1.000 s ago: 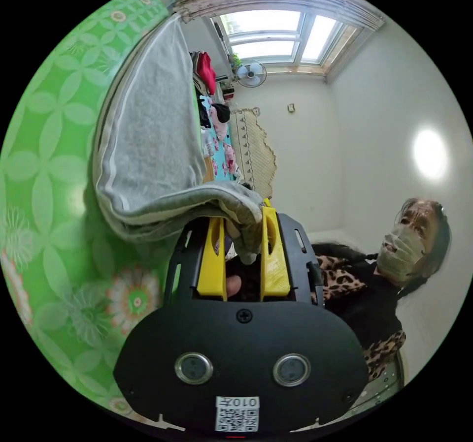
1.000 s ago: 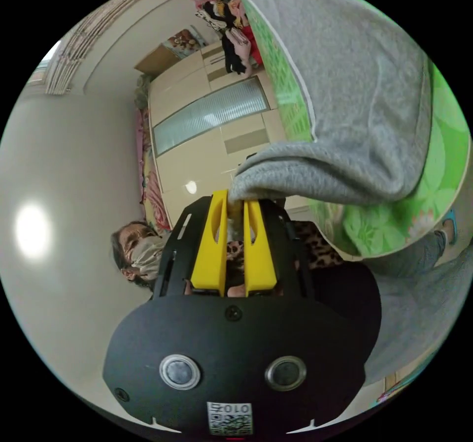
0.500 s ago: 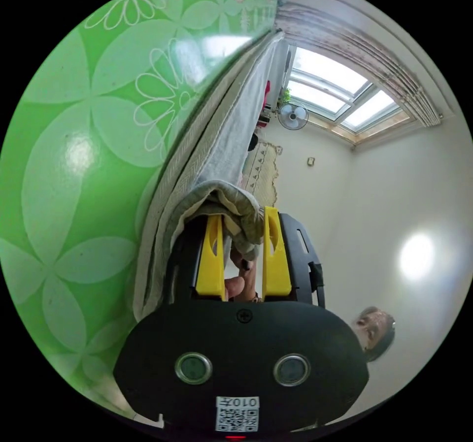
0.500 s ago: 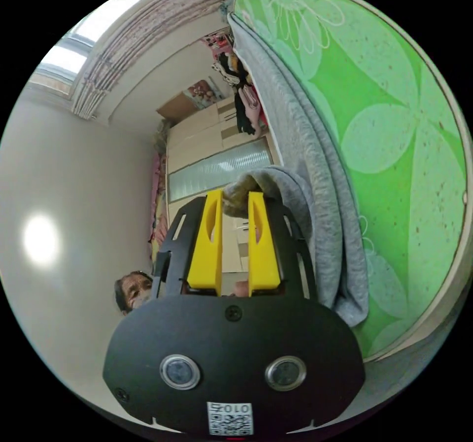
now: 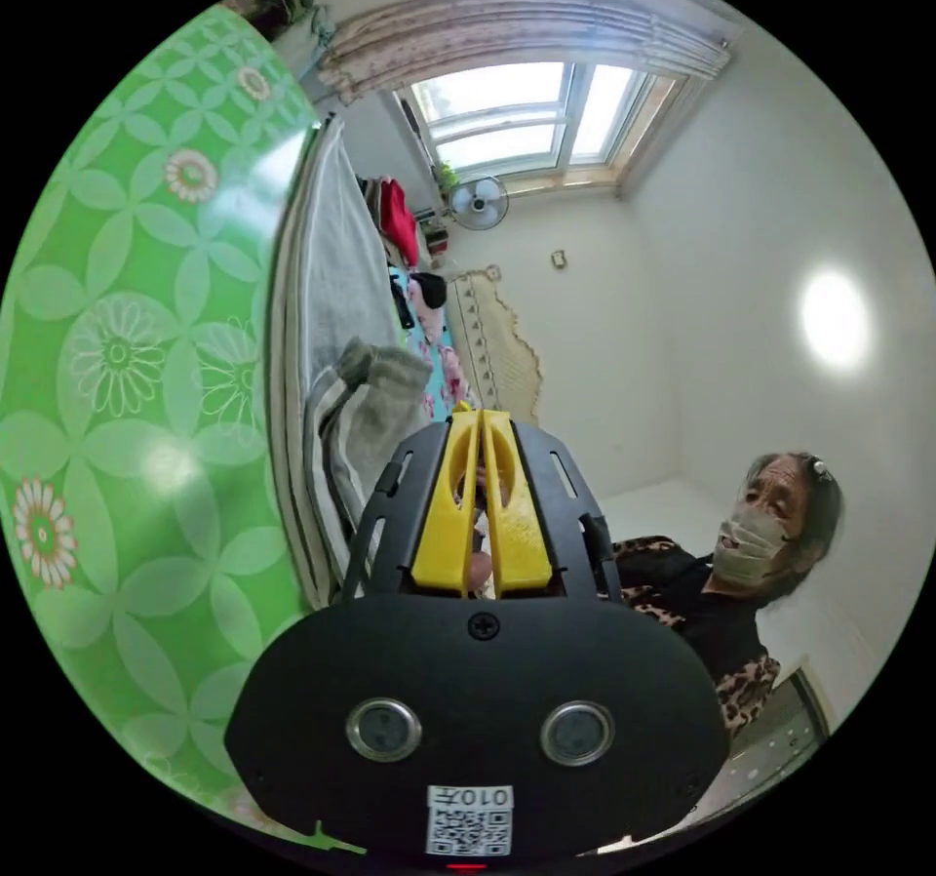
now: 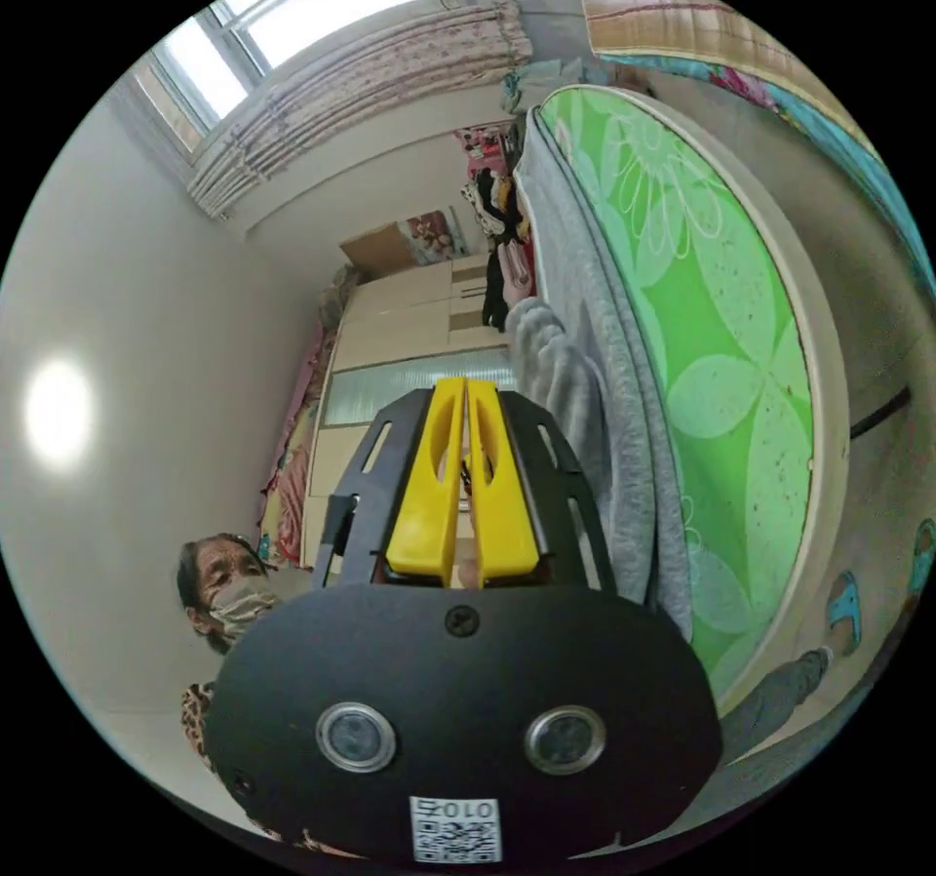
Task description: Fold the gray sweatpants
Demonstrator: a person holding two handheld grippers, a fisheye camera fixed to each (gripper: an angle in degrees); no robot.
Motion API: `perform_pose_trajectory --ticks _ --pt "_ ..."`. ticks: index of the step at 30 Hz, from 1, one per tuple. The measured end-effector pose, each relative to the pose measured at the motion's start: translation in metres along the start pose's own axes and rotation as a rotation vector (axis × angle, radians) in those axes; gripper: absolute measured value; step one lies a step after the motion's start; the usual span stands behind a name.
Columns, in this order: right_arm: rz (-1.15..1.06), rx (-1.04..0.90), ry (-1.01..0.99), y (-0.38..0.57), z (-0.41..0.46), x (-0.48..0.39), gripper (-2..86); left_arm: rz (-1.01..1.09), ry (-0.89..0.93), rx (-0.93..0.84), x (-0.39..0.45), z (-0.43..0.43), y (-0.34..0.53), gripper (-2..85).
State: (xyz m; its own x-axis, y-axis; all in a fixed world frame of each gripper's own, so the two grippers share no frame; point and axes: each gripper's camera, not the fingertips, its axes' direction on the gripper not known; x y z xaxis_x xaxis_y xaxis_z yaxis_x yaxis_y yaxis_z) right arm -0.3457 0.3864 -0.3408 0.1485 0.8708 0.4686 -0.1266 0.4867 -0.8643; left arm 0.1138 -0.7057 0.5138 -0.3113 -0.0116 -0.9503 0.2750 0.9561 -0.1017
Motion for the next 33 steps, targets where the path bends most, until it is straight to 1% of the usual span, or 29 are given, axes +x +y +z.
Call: perform_pose_trajectory --ticks 1,2,3,4,6,8,9,10,12,13,15,17,19,21,23,24,25,26,27,28,31,33 --pt "-0.026 -0.029 -0.012 0.000 0.005 -0.004 2.9 -0.013 -0.050 -0.006 -0.001 0.007 0.010 1.4" --pt "-0.061 -0.094 0.025 0.000 0.018 -0.013 2.8 -0.024 -0.076 -0.011 -0.002 0.011 0.015 1.6" --pt "-0.091 -0.167 0.123 0.000 0.035 -0.023 2.8 -0.038 -0.125 -0.017 -0.003 0.018 0.026 1.9" --pt "-0.114 -0.208 0.175 -0.001 0.045 -0.029 2.8 -0.039 -0.163 -0.003 -0.003 0.023 0.038 2.3" --pt "-0.204 -0.354 0.405 -0.004 0.090 -0.048 3.0 -0.062 -0.200 0.036 -0.005 0.027 0.055 2.7" --pt "-0.264 -0.457 0.541 -0.009 0.127 -0.055 2.9 -0.084 -0.206 0.065 -0.007 0.030 0.072 3.0" --pt "-0.278 -0.489 0.627 -0.015 0.147 -0.053 2.7 -0.105 -0.204 0.076 -0.010 0.032 0.083 3.1" --pt "-0.275 -0.489 0.673 -0.020 0.154 -0.050 2.7 -0.114 -0.190 0.093 -0.011 0.033 0.092 3.2" --pt "-0.240 -0.501 0.808 -0.048 0.170 -0.025 2.4 -0.122 -0.177 0.125 -0.009 0.033 0.106 3.6" --pt "-0.224 -0.509 0.799 -0.055 0.170 -0.018 2.4 -0.123 -0.167 0.148 -0.006 0.030 0.113 4.1" --pt "-0.122 -0.432 0.635 -0.075 0.158 0.000 2.4 -0.126 -0.184 0.181 -0.001 0.024 0.123 4.9" --pt "-0.088 -0.410 0.566 -0.078 0.154 0.003 2.7 -0.133 -0.217 0.210 0.004 0.018 0.131 6.0" --pt "-0.103 -0.390 0.522 -0.071 0.149 -0.009 3.3 -0.143 -0.234 0.226 0.009 0.013 0.138 7.8" --pt "-0.190 -0.305 0.491 -0.045 0.123 -0.042 5.8 -0.136 -0.247 0.248 0.015 0.008 0.142 9.2" --pt "-0.183 -0.241 0.534 -0.023 0.093 -0.059 10.1 -0.150 -0.262 0.268 0.019 0.003 0.147 10.3" --pt "-0.179 -0.192 0.619 -0.006 0.073 -0.069 12.6 -0.175 -0.258 0.295 0.019 0.000 0.152 10.9" --pt "-0.170 -0.170 0.672 0.003 0.064 -0.072 13.1 -0.218 -0.264 0.349 0.018 -0.003 0.160 11.3" --pt "-0.145 -0.139 0.770 0.017 0.050 -0.078 14.0 -0.237 -0.264 0.374 0.018 -0.004 0.165 11.6" --pt "-0.133 -0.137 0.824 0.030 0.043 -0.082 14.8 -0.271 -0.259 0.417 0.017 -0.005 0.174 12.1" --pt "-0.128 -0.145 0.834 0.035 0.041 -0.082 15.2 -0.301 -0.257 0.448 0.017 -0.005 0.182 12.9" --pt "-0.109 -0.191 0.838 0.051 0.046 -0.079 15.6 -0.364 -0.307 0.451 0.016 -0.004 0.198 14.9" --pt "-0.109 -0.232 0.887 0.058 0.054 -0.072 15.2 -0.380 -0.260 0.467 0.013 -0.002 0.208 15.2"
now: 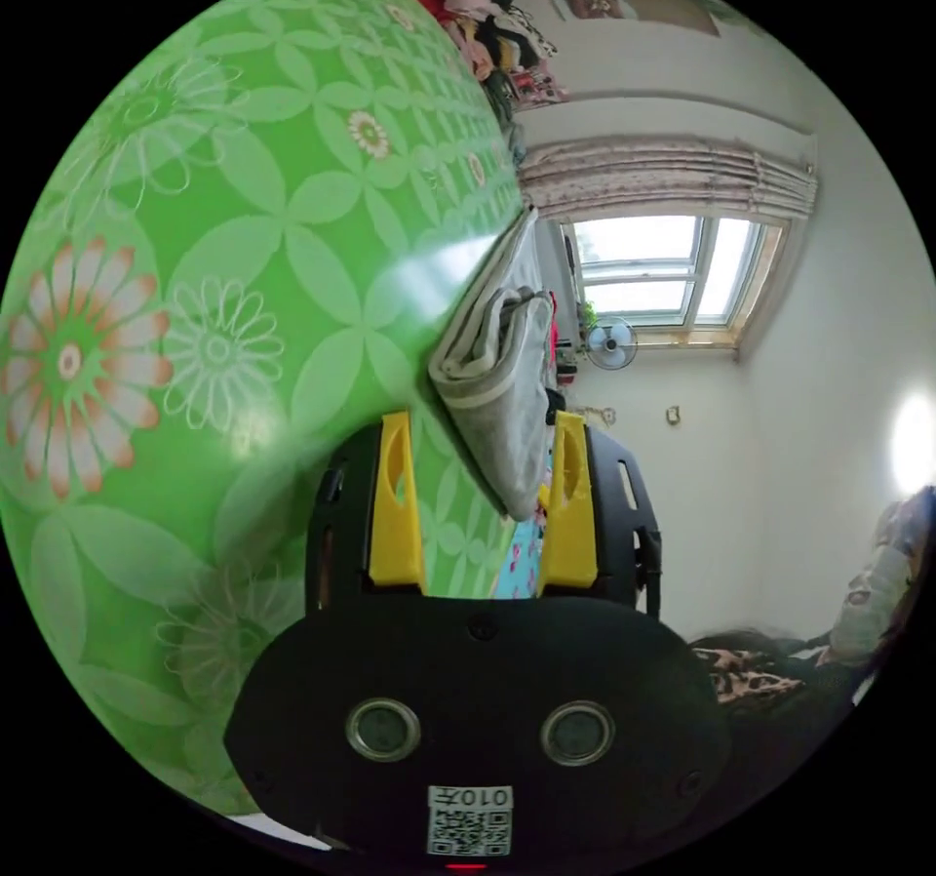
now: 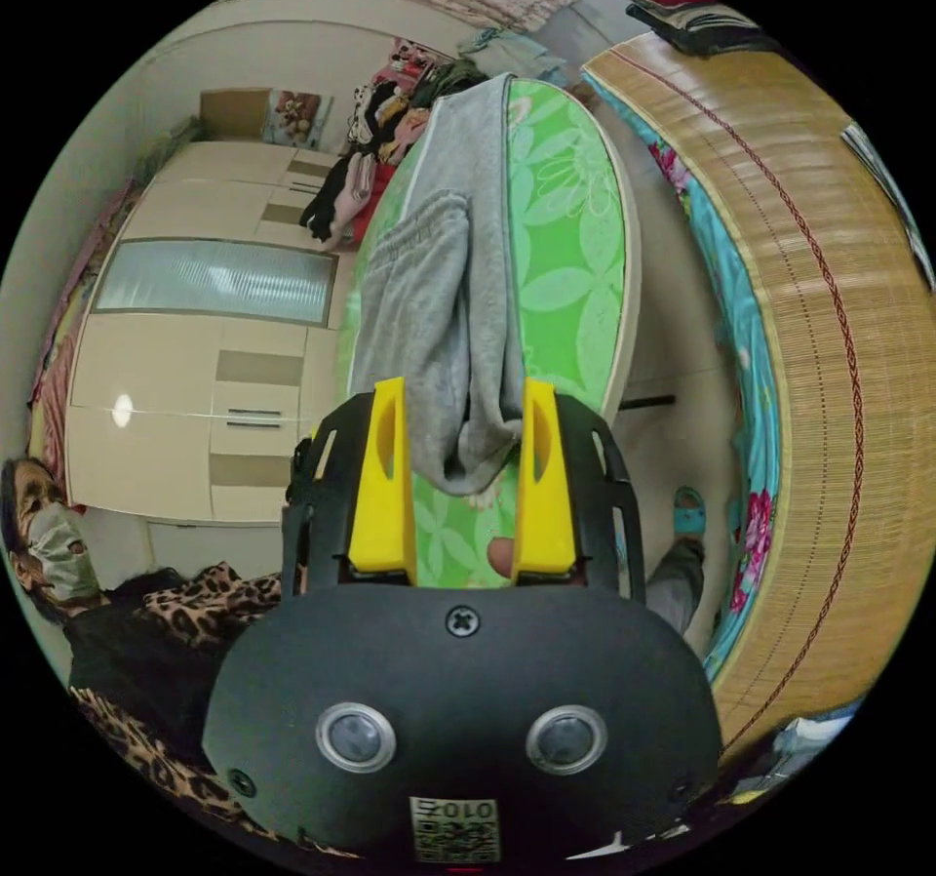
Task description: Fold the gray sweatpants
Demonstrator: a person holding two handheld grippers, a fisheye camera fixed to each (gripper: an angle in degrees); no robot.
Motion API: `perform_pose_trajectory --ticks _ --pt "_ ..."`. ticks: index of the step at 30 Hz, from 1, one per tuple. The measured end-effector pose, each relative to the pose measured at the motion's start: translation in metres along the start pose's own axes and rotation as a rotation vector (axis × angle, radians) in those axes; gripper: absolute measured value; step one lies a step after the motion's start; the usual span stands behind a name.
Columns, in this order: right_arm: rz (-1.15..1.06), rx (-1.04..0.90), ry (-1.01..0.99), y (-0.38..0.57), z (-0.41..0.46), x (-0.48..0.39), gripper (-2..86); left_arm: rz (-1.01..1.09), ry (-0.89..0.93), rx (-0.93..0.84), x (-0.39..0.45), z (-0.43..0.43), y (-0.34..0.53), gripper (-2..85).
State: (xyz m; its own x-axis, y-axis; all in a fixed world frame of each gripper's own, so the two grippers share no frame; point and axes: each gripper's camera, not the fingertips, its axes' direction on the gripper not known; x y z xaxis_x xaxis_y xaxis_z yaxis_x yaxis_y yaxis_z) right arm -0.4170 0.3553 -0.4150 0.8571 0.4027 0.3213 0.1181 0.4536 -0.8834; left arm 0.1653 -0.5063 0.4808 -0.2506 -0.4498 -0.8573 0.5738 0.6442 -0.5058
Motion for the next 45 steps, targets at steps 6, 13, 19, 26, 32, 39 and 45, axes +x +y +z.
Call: perform_pose_trajectory --ticks 6,13,19,26,32,39,45 --pt "0.035 0.017 -0.045 -0.011 -0.002 0.009 12.2 0.014 0.027 -0.061 0.010 0.022 0.002 14.8" --pt "0.020 -0.093 -0.017 -0.033 0.011 -0.001 7.2 0.022 -0.104 -0.116 0.020 0.044 -0.024 8.6" --pt "-0.124 -0.349 -0.095 -0.024 0.073 -0.055 6.9 0.064 -0.229 -0.036 0.011 -0.049 -0.036 6.5" --pt "-0.339 -0.756 -0.501 0.003 0.171 -0.123 7.0 0.066 -0.415 0.098 0.000 -0.166 -0.053 5.1" --pt "-0.235 -0.379 -0.578 -0.050 0.042 -0.048 10.6 0.089 -0.454 0.196 0.009 -0.227 -0.028 4.5" --pt "0.000 0.124 -0.292 -0.082 -0.116 0.037 14.4 -0.037 -0.127 0.306 -0.041 -0.261 0.005 3.9" --pt "0.029 0.245 -0.134 -0.132 -0.161 0.047 15.8 -0.101 0.039 0.283 -0.069 -0.299 0.016 2.1"
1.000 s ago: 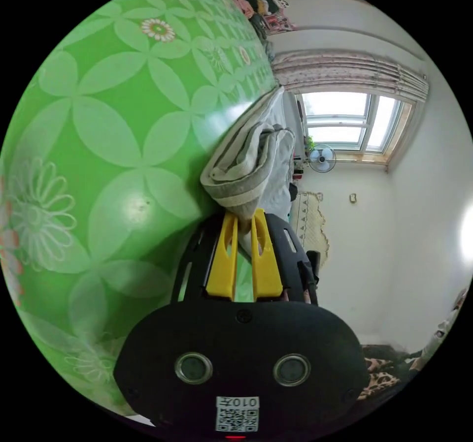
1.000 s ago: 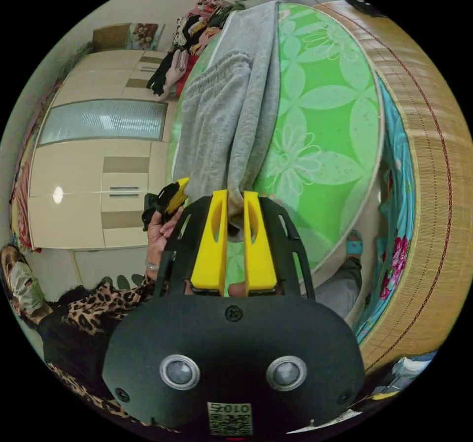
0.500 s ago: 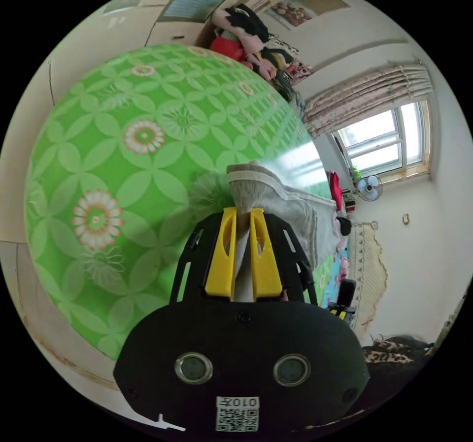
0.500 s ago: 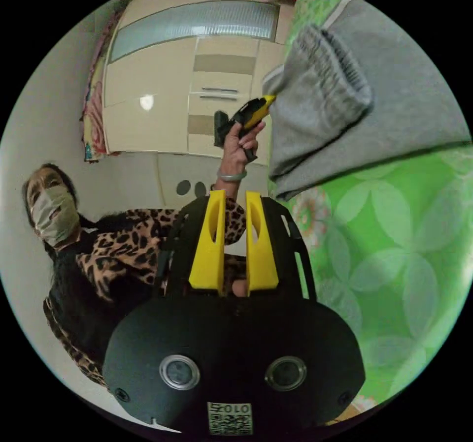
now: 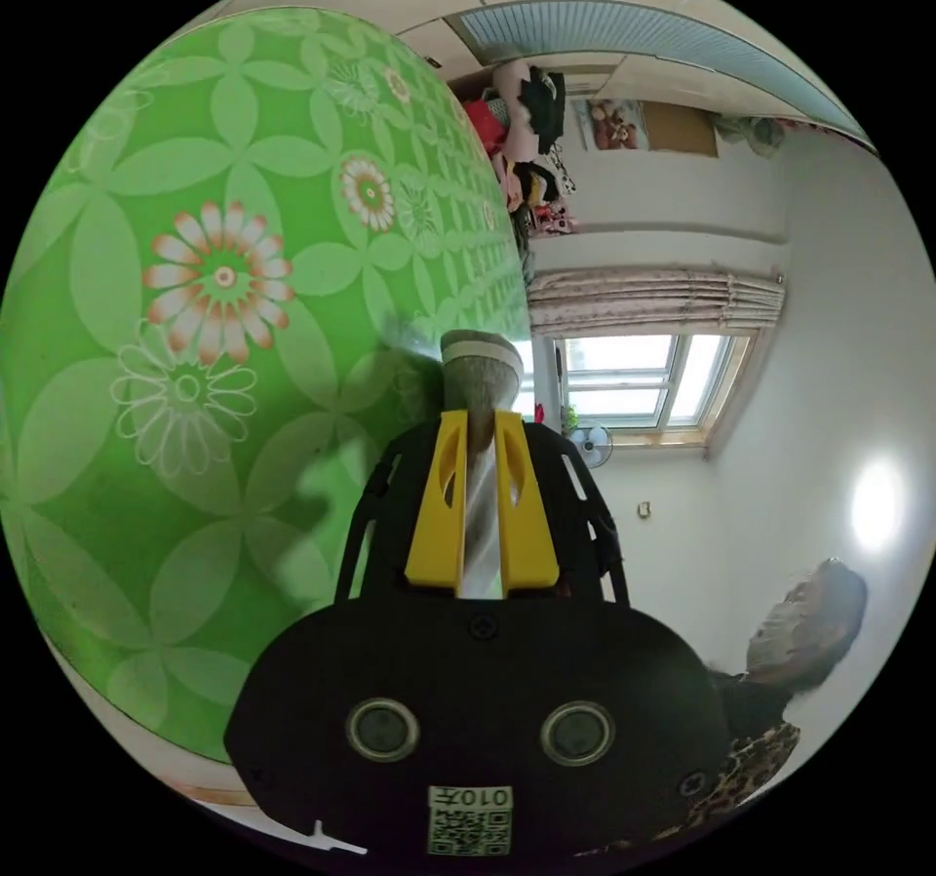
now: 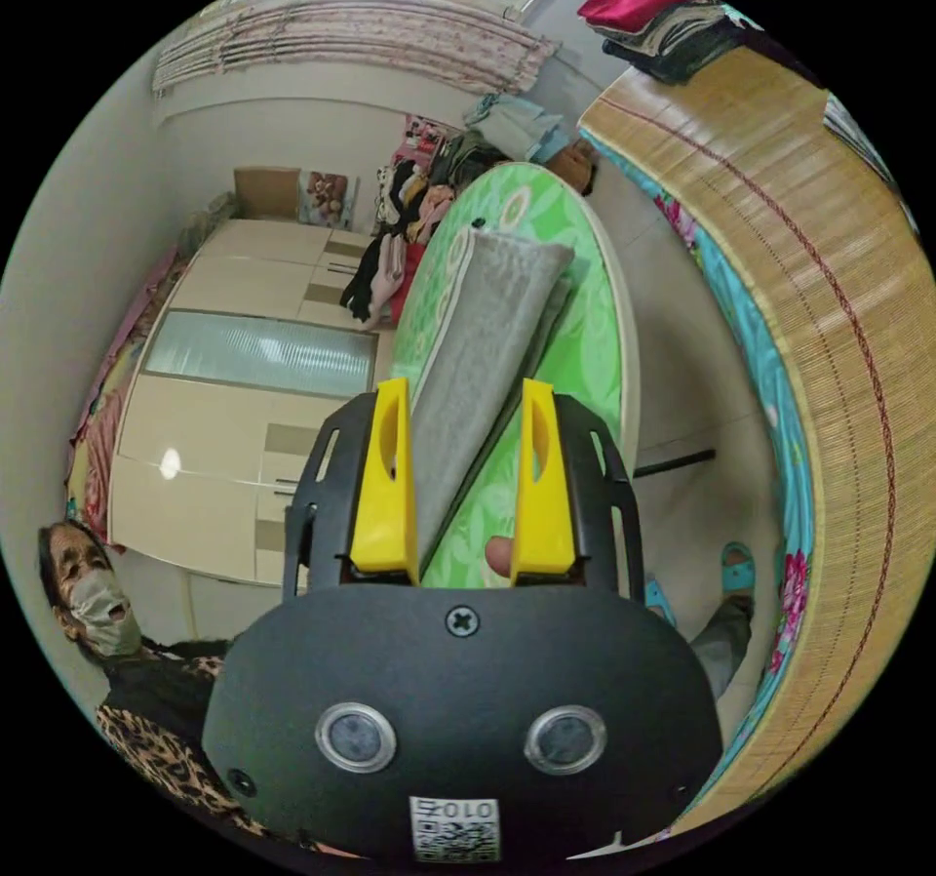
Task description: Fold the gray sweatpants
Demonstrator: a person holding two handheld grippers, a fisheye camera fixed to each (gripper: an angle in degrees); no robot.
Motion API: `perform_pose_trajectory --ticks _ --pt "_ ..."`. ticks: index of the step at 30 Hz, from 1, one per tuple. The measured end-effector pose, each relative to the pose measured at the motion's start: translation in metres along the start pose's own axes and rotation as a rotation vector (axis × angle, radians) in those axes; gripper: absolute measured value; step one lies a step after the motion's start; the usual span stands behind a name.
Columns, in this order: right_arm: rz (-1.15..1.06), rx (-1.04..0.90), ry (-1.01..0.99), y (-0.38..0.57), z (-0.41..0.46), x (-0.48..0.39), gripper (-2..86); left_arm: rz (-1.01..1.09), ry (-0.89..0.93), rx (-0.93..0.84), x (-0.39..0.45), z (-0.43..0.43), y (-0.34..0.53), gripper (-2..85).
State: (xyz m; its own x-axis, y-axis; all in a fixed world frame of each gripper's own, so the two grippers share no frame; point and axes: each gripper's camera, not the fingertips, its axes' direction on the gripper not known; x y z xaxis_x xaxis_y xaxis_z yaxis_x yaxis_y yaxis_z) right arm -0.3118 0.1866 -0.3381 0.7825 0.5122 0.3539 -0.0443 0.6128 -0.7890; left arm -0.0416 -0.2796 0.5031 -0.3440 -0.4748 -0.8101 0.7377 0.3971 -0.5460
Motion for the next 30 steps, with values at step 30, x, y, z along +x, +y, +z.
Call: perform_pose_trajectory --ticks 30 --pt "-0.083 -0.088 -0.220 -0.065 -0.054 -0.094 6.0 0.112 0.067 -0.062 0.046 -0.046 0.071 -0.1"
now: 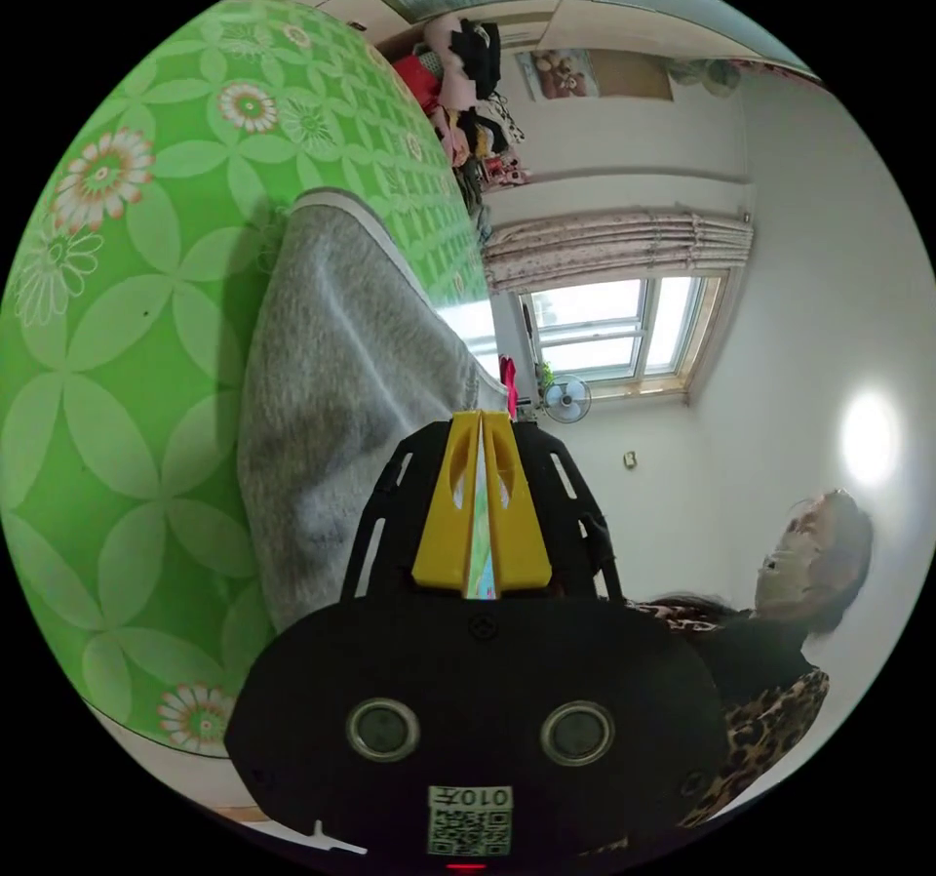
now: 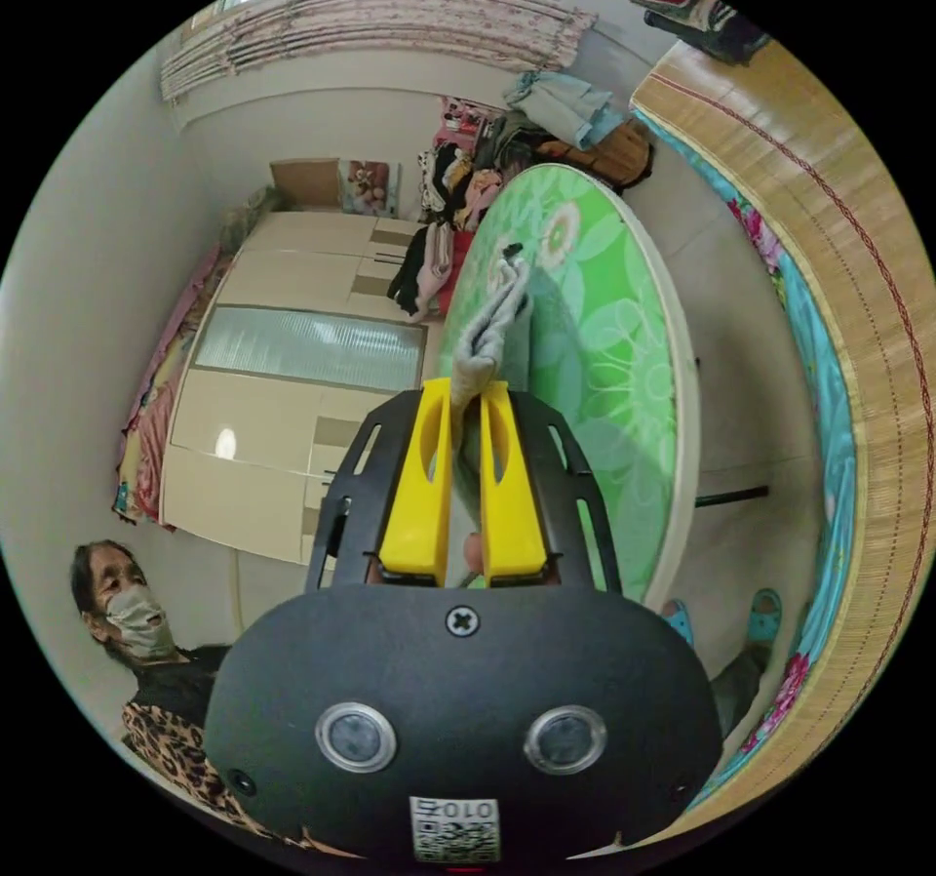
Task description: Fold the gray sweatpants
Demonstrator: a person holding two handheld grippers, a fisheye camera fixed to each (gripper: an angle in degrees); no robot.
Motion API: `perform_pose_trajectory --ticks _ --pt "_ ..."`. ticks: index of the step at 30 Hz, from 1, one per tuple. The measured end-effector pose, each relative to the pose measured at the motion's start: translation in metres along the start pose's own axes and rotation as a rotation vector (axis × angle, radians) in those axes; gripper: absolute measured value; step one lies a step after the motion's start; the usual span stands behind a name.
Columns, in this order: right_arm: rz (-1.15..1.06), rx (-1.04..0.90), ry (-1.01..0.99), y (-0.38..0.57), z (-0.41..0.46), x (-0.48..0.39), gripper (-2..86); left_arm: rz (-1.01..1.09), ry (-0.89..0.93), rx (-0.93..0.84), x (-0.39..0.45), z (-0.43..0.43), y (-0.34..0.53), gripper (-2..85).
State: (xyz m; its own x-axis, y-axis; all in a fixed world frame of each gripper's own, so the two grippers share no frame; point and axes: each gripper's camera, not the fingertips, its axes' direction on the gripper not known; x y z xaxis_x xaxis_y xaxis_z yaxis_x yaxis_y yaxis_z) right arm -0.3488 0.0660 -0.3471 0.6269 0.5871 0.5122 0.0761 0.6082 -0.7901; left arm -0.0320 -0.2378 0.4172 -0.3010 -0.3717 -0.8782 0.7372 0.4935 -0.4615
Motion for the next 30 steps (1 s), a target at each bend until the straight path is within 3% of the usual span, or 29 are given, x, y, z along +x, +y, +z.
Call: perform_pose_trajectory --ticks 4,6,11,15,18,22,27,30 --pt "-0.261 -0.104 0.050 0.003 0.041 -0.124 6.0 -0.018 0.006 0.064 -0.006 -0.026 0.008 -0.1" --pt "-0.476 -0.232 0.107 0.024 0.099 -0.217 5.9 -0.029 0.014 0.089 -0.010 -0.037 0.011 -0.1" --pt "-0.845 -0.556 0.130 0.117 0.243 -0.355 5.9 -0.044 0.060 0.139 -0.022 -0.062 0.025 -0.1" --pt "-1.100 -0.943 0.374 0.239 0.380 -0.371 5.7 -0.094 0.082 0.173 -0.042 -0.081 0.041 -0.1" --pt "-1.139 -1.154 0.584 0.301 0.443 -0.338 5.1 -0.133 0.106 0.206 -0.056 -0.093 0.052 -0.1" --pt "-1.120 -1.122 0.571 0.301 0.441 -0.359 4.9 -0.148 0.106 0.229 -0.067 -0.110 0.064 -0.1" --pt "-0.922 -0.976 0.283 0.241 0.393 -0.424 5.7 -0.162 0.125 0.243 -0.074 -0.121 0.070 -0.1" --pt "-0.994 -0.942 0.194 0.238 0.378 -0.462 6.0 -0.160 0.134 0.245 -0.075 -0.123 0.073 -0.2"
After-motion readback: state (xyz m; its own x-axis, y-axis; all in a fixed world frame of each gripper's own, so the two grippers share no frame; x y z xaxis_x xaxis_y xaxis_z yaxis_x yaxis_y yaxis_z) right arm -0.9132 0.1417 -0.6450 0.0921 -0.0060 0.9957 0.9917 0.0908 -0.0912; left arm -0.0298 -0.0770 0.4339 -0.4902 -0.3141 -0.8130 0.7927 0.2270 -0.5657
